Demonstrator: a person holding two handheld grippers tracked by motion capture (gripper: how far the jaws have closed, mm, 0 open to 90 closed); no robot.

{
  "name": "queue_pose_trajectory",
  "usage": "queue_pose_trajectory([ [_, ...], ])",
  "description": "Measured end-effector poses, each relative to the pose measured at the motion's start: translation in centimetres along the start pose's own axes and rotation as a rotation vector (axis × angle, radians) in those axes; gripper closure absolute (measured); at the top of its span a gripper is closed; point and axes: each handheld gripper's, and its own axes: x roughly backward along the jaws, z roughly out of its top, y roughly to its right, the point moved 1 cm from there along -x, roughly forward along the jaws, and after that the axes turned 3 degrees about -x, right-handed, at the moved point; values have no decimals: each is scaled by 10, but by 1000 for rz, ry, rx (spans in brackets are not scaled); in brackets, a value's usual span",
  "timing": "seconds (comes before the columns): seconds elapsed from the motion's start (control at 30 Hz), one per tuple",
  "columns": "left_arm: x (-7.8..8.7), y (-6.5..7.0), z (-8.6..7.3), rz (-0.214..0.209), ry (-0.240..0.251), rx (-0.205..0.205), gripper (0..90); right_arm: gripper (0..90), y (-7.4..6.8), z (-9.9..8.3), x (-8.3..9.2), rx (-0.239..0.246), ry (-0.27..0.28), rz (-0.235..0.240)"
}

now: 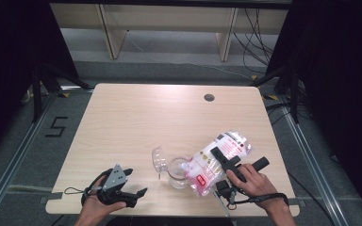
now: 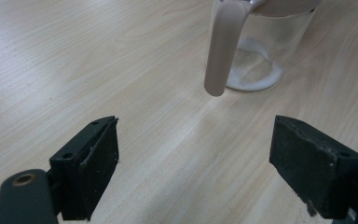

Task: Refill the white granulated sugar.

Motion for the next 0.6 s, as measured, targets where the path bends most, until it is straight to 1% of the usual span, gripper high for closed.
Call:
queue_pose_trajectory([
  [0.1,0,0,0,2,2,-1,153,534,0,0,0,4,1,1],
  [0.17,0,2,0,2,1,25,153,534,0,0,0,3,-1,2],
  [0.2,0,2,0,4,1,27,153,534,0,0,0,4,1,3],
  [0.27,0,2,0,1,1,26,153,535,-1,0,0,-2,-2,3],
  [0.3,0,2,0,0,0,25,153,535,0,0,1,9,-6,14],
  [0.33,0,2,0,-1,0,25,153,535,1,0,0,32,-2,12],
  [0.4,-1,2,0,-1,3,26,153,535,2,0,0,37,-1,12],
  [0.57,0,2,0,1,2,27,153,536,2,0,0,31,-1,-1],
  [0.6,0,2,0,-1,0,26,153,536,2,0,1,25,-2,7],
])
